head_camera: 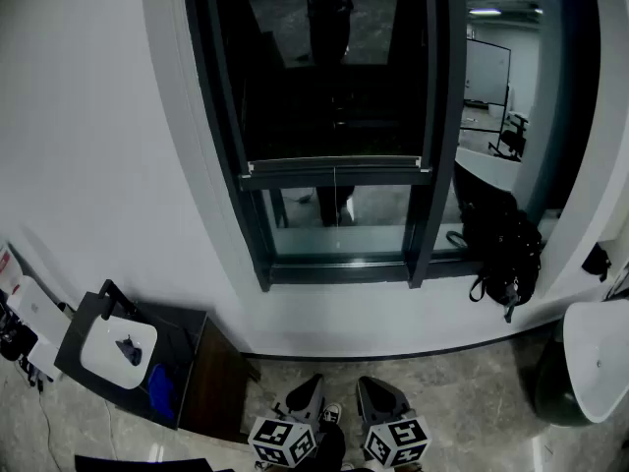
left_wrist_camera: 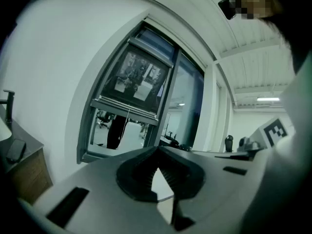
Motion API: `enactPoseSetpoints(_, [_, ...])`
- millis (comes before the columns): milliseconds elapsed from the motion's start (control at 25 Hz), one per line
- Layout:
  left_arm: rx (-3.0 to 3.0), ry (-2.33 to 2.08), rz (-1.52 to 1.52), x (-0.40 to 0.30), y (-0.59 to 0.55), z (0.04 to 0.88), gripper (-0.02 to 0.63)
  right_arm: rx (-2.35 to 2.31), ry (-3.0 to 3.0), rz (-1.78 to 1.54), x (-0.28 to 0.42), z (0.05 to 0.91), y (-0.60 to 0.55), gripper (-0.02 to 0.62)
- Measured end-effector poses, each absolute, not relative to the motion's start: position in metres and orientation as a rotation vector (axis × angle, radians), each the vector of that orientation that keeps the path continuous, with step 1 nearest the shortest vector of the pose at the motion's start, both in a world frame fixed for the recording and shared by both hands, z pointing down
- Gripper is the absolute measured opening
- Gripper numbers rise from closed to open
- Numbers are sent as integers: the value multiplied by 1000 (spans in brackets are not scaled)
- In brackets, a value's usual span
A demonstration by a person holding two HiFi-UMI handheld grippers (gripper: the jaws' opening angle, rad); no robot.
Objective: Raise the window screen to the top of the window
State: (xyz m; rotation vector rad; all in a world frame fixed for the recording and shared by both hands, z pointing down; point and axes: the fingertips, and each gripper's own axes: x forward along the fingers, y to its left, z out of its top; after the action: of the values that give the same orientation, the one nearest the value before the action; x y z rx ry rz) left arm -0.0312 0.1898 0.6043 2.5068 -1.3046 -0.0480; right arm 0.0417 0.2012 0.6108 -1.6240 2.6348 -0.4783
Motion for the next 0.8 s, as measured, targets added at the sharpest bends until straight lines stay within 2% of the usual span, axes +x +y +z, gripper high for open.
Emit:
enactPoseSetpoints(360, [2540, -1272, -15, -29, 99, 613, 2, -1644, 2652, -481, 43, 619, 116, 9])
enactPoseSetpoints(800, [2640, -1264, -32, -52, -74, 573, 2, -1627, 2551, -484, 32, 582, -41, 9])
